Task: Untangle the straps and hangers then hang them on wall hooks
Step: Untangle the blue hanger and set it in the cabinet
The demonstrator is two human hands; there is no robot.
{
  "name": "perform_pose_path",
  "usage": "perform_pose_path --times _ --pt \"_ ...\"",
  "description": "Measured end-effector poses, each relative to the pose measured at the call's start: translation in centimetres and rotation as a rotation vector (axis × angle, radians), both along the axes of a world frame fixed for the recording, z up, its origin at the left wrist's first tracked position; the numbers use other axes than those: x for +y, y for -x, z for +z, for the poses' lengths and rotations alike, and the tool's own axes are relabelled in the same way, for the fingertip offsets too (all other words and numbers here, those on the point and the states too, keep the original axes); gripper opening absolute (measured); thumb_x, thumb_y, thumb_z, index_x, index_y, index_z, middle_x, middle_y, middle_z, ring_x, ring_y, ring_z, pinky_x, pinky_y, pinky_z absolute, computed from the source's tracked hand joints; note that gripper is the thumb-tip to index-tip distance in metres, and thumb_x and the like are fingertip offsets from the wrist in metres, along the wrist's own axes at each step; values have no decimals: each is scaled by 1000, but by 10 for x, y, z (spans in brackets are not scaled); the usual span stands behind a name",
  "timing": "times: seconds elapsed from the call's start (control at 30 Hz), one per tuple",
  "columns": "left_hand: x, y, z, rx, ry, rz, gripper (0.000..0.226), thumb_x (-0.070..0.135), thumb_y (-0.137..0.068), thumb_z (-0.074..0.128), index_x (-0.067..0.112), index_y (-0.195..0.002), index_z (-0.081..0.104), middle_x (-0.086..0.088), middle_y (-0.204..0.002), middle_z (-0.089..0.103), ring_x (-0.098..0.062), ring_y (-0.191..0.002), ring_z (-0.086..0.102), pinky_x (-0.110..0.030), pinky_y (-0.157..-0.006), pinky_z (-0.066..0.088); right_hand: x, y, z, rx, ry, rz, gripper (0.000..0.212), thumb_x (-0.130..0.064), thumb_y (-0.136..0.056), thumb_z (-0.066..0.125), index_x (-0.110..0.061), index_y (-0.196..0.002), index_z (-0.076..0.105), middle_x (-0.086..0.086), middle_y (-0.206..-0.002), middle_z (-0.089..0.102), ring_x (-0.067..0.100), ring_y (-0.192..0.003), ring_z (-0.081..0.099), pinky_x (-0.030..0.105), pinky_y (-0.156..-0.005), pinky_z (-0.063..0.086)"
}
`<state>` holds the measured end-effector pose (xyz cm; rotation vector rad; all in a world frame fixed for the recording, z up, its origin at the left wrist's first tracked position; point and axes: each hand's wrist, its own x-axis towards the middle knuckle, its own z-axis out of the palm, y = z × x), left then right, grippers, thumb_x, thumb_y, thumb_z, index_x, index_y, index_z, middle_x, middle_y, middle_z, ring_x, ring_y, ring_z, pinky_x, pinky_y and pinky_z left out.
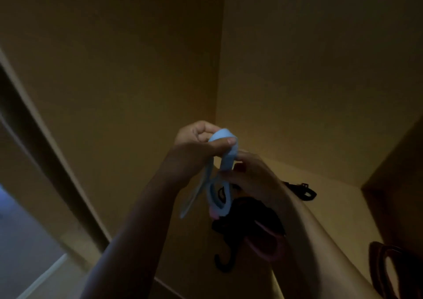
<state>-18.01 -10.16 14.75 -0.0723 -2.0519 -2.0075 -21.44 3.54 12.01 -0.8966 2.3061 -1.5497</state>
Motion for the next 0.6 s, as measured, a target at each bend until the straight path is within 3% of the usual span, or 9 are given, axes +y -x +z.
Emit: perform_pose_path --times 0.07,0.17,0.27,0.3,0.37,0.47,0.5,0.6 --pt "-7 0 -1 -22 -28 55 16 6 -75 71 13 -75 57 7 -49 61 -2 -45 54 -16 -45 44 -16 -6 -13 50 -24 59 14 -6 -81 67 -10 -93 61 -13 -81 55 -15 -61 55 7 -55 41" --pt "-19 -1 -8 -76 -44 127 17 10 -75 72 14 -75 56 5 -56 59 -7 -50 55 -20 -48 46 -42 -15 -32 16 -13 81 25 -13 -81 69 -21 -98 52 -19 -84 51 -22 -68 52 2 -58 39" --pt "-32 -3 -21 -131 -19 218 18 17 -73 75 14 -82 60 2 -66 62 -11 -61 58 -24 -55 48 -68 -17 -50 3 -25 -1 16 -24 -83 67 -18 -94 58 -9 -80 56 -2 -67 56 12 -60 40" --pt "-35 -3 -27 -148 -8 245 19 19 -73 75 13 -85 61 -1 -73 65 -14 -67 61 -29 -61 50 -75 -18 -56 9 -70 -26 10 -25 -85 64 -17 -85 57 -4 -76 57 6 -65 54 22 -61 43" --pt "-45 -1 -38 -175 42 277 15 18 -76 73 15 -84 61 -5 -81 65 -18 -74 62 -31 -67 50 -87 -18 -69 -53 -95 -51 19 -22 -86 56 -7 -74 55 11 -69 56 24 -63 54 45 -64 45" --pt "-56 0 -55 -217 154 236 2 16 -85 64 14 -85 63 -3 -79 62 -12 -71 58 -18 -58 47 -91 -21 -85 -262 -49 -33 27 -21 -80 54 5 -88 60 32 -91 61 46 -85 59 56 -79 47" --pt "-58 0 -61 -235 160 221 7 16 -86 62 11 -91 63 -1 -80 61 -11 -71 58 -14 -56 47 -90 -21 -90 -334 -38 -14 26 -17 -83 55 6 -93 60 33 -96 60 46 -90 59 55 -82 48" --pt "-63 4 -82 -308 122 186 15 11 -88 59 11 -103 57 3 -85 60 -10 -76 57 -12 -55 48 -90 -18 -103 -589 10 24 17 -10 -90 55 -5 -104 62 14 -102 63 26 -95 61 33 -82 50"
